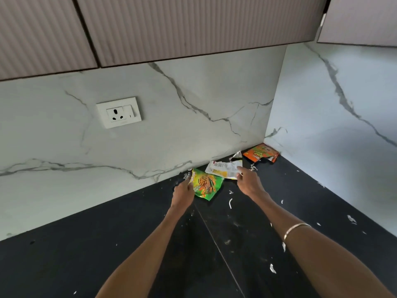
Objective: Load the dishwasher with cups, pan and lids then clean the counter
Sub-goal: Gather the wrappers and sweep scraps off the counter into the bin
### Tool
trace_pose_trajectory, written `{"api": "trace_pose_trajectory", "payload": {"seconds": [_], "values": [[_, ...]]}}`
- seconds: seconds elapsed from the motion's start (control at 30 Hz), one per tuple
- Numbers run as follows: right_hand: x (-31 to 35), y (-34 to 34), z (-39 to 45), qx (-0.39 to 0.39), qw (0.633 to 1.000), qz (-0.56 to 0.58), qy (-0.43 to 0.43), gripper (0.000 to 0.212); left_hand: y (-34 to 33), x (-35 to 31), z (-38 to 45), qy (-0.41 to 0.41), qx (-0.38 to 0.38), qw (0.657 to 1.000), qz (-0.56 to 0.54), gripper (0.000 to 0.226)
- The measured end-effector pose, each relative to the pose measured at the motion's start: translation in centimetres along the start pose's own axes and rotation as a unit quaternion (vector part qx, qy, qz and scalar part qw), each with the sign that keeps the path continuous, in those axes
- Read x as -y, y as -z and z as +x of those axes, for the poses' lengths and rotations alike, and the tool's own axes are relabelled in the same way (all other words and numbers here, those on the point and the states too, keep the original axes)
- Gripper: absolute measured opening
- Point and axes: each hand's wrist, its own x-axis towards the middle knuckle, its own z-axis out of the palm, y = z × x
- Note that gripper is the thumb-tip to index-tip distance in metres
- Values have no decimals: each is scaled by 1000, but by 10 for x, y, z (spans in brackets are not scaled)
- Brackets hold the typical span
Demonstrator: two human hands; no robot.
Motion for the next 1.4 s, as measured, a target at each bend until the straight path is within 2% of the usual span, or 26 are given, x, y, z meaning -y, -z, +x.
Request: {"api": "trace_pose_trajectory", "payload": {"seconds": [0.07, 0.17, 0.23, 0.33, 0.43, 0.6, 0.67, 0.73, 0.8, 0.87, 0.97, 1.07, 1.13, 1.3, 1.4], "values": [[-17, -1, 17, -3, 999, 30, -32, 38, 0, 15, 18, 98, 25, 993, -64, 26], [-43, -6, 45, 17, 998, 33, -58, 35, -10, 34, 33, 234, 64, 955, -171, 32], [-51, -10, 63, 31, 997, 28, -72, 37, -15, 40, 41, 263, 93, 934, -223, 33], [-56, -25, 90, 73, 994, 19, -75, 41, -27, 46, 55, 291, 94, 904, -298, 33], [-55, -44, 104, 103, 990, 39, -89, 41, -37, 44, 67, 296, 63, 901, -311, 30], [-58, -75, 112, 100, 982, 89, -134, 35, -54, 33, 82, 305, -63, 915, -257, 17], [-57, -84, 114, 71, 977, 125, -156, 31, -59, 30, 83, 302, -91, 921, -230, 11], [-58, -91, 115, 25, 965, 169, -201, 26, -64, 29, 82, 313, -112, 917, -220, 15], [-60, -93, 117, -11, 945, 232, -230, 19, -66, 30, 82, 324, -135, 905, -241, 18], [-64, -94, 117, -44, 932, 275, -233, 26, -68, 34, 84, 320, -161, 885, -296, 19], [-66, -84, 110, -72, 907, 346, -231, 27, -67, 38, 82, 316, -143, 863, -366, 32], [-56, -65, 99, -97, 880, 414, -212, 22, -64, 34, 82, 300, -91, 862, -398, 16], [-50, -55, 89, -98, 871, 444, -188, 22, -59, 27, 77, 293, -78, 851, -428, 18], [-26, -42, 61, -32, 860, 492, -132, 21, -46, 0, 60, 271, -61, 828, -487, 23], [-6, -45, 41, 4, 877, 468, -110, 21, -43, -17, 49, 240, -29, 823, -514, 29]]}}
